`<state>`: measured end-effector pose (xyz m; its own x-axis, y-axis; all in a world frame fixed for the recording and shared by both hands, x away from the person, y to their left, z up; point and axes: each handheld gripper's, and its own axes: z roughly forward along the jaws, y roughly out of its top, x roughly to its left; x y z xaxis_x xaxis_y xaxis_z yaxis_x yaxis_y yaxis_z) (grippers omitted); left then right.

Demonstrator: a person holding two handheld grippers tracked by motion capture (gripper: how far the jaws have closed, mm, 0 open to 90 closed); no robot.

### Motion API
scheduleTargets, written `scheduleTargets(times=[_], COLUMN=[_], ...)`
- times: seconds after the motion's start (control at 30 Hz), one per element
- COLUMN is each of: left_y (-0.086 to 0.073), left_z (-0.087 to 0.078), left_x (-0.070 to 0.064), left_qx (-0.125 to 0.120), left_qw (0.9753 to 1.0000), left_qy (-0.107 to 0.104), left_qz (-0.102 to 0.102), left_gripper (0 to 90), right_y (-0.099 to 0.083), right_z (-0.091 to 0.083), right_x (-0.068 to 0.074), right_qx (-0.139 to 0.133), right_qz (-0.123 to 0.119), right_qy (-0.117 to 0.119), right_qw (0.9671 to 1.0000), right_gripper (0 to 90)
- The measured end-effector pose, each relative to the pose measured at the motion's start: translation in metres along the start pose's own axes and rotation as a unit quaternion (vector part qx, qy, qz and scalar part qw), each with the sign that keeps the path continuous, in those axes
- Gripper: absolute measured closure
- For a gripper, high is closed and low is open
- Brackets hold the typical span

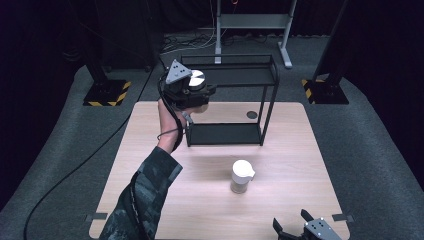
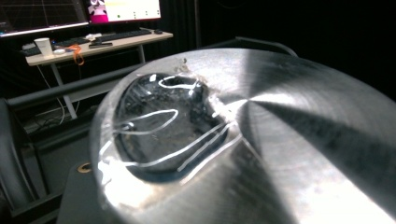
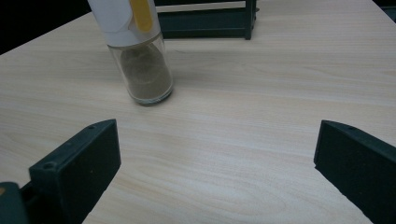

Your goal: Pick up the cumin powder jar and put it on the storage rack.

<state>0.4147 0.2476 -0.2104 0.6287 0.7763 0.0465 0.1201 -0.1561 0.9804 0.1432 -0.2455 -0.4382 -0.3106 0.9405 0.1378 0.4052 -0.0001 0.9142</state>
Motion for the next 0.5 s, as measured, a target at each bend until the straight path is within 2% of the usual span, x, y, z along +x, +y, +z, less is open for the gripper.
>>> scheduleTargets(times=[0.37,0.5], left_y=[0.022,0.029], left_z=[0.005,0.009], left_x=[0.006,0.010], left_qx=[0.005,0.008], left_qw=[0.9998,0.9997], left_qy=[0.019,0.023], left_qz=[0.006,0.002], left_gripper=[32.4,32.4], right_y=[0.001,0.001], right_z=[0.004,0.004], right_x=[0.002,0.001], right_qx=[0.008,0.009], right_qz=[-0.008,-0.008], right_qy=[0.005,0.004], right_qw=[0.9999,0.9999], right_gripper=[0.0,0.0])
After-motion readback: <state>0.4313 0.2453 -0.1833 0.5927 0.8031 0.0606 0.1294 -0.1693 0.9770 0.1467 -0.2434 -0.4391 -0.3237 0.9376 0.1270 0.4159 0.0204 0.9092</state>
